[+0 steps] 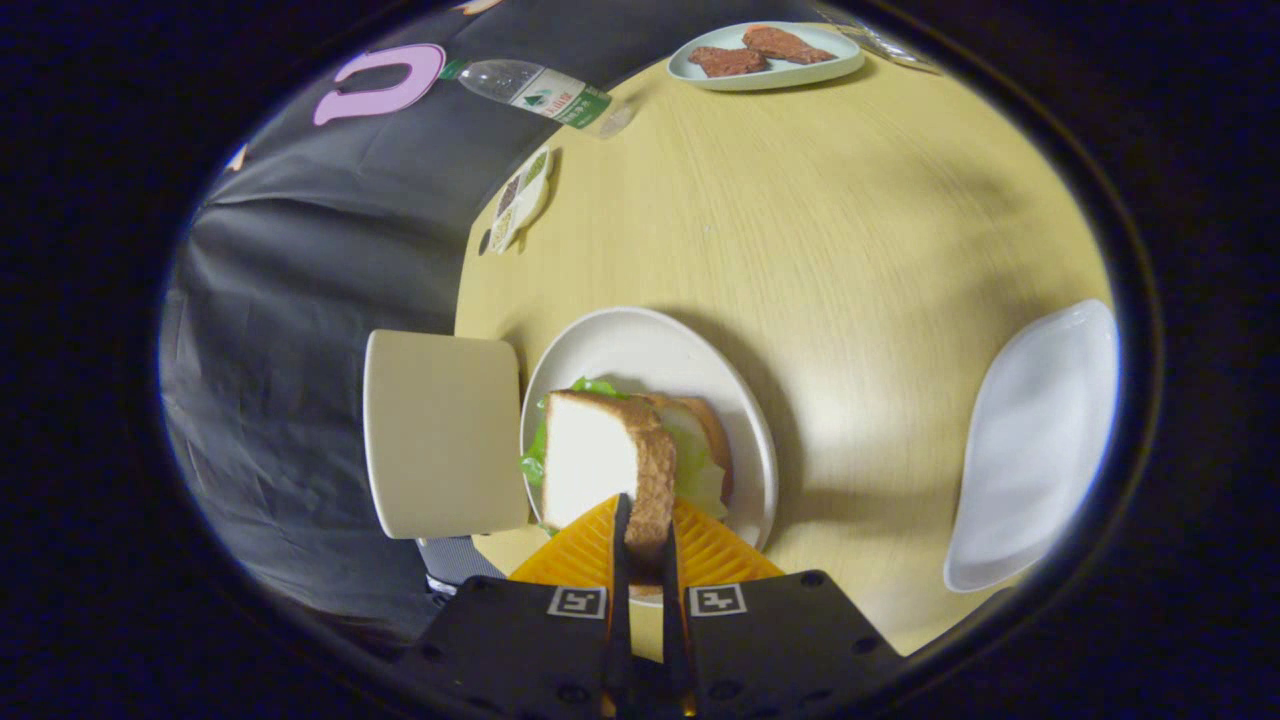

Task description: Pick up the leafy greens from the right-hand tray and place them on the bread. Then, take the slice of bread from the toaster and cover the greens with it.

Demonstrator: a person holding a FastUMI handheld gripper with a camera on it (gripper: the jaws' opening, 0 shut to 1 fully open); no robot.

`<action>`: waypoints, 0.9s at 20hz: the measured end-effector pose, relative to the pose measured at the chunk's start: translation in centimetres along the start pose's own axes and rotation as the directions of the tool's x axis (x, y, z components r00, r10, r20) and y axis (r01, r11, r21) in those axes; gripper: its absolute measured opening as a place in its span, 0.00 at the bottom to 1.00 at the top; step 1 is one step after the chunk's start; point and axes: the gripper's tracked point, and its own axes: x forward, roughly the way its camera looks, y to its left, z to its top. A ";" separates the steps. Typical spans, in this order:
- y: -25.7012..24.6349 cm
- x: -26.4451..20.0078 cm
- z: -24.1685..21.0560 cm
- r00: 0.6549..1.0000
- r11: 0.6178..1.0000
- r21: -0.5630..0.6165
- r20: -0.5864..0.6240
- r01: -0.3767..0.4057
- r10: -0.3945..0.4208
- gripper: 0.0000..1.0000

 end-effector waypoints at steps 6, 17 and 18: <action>-0.6 -0.2 0.0 0.999 0.996 -0.068 0.012 0.052 -0.051 0.50; 1.4 -6.0 1.3 0.993 0.998 -0.045 0.112 0.037 -0.032 1.00; 1.5 -6.7 1.6 0.990 0.998 -0.055 0.138 0.039 -0.031 1.00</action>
